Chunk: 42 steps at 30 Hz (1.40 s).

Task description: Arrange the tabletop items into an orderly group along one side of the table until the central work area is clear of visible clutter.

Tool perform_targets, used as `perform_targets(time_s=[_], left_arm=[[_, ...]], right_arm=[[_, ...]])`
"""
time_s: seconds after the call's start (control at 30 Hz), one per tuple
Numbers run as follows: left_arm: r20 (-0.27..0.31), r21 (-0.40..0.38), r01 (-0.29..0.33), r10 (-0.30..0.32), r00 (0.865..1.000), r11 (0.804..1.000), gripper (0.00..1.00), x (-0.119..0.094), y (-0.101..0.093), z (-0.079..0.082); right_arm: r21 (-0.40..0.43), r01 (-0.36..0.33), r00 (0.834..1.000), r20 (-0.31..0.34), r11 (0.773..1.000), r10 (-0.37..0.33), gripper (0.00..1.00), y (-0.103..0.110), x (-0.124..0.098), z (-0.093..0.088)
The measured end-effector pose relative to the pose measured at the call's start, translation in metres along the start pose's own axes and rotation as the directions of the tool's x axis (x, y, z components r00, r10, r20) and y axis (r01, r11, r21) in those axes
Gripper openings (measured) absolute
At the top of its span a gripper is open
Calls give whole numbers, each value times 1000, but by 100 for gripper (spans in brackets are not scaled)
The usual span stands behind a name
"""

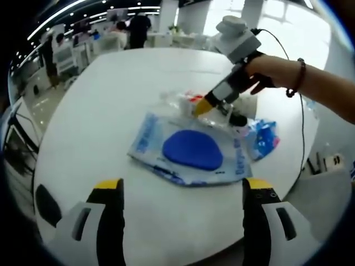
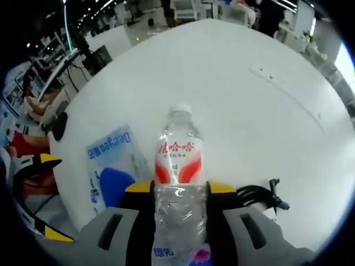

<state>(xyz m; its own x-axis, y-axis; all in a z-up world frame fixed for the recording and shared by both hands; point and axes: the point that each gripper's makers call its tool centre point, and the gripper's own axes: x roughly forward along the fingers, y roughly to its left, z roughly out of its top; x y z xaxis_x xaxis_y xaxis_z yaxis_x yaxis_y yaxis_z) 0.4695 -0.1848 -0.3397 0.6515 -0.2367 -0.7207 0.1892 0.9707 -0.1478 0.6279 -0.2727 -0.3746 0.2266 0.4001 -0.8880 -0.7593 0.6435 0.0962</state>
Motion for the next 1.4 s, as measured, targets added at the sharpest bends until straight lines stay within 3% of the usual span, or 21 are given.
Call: perform_targets(time_s=[0.3, 0.43, 0.53, 0.67, 0.8, 0.93, 1.2, 1.4], left_arm=[[3, 3, 7, -7, 1000, 1000, 85, 0, -2, 1], [6, 2, 8, -8, 1000, 1000, 85, 0, -2, 2], [7, 3, 10, -10, 1000, 1000, 85, 0, -2, 2], [38, -10, 21, -20, 999, 1000, 86, -1, -4, 8], [26, -2, 22, -22, 999, 1000, 86, 0, -4, 6], [27, -2, 28, -28, 999, 1000, 86, 0, -6, 6], [23, -3, 26, -26, 999, 1000, 86, 0, -5, 5], [44, -13, 21, -20, 999, 1000, 86, -1, -3, 9]], right_arm=[[-11, 38, 997, -60, 999, -39, 36, -3, -2, -6], [-51, 48, 990, -131, 998, -54, 37, -4, 1, -19], [-43, 51, 988, -146, 998, -56, 37, -5, 3, -22], [-58, 54, 982, -177, 997, -63, 38, -6, 6, -27], [-79, 32, 984, -174, 996, -45, 39, -4, 4, -26], [-49, 25, 986, -165, 998, -33, 39, -2, 2, -23], [-12, 15, 997, -73, 1000, -16, 44, 3, 4, 5], [19, 12, 997, -81, 1000, -10, 45, -1, 15, 9]])
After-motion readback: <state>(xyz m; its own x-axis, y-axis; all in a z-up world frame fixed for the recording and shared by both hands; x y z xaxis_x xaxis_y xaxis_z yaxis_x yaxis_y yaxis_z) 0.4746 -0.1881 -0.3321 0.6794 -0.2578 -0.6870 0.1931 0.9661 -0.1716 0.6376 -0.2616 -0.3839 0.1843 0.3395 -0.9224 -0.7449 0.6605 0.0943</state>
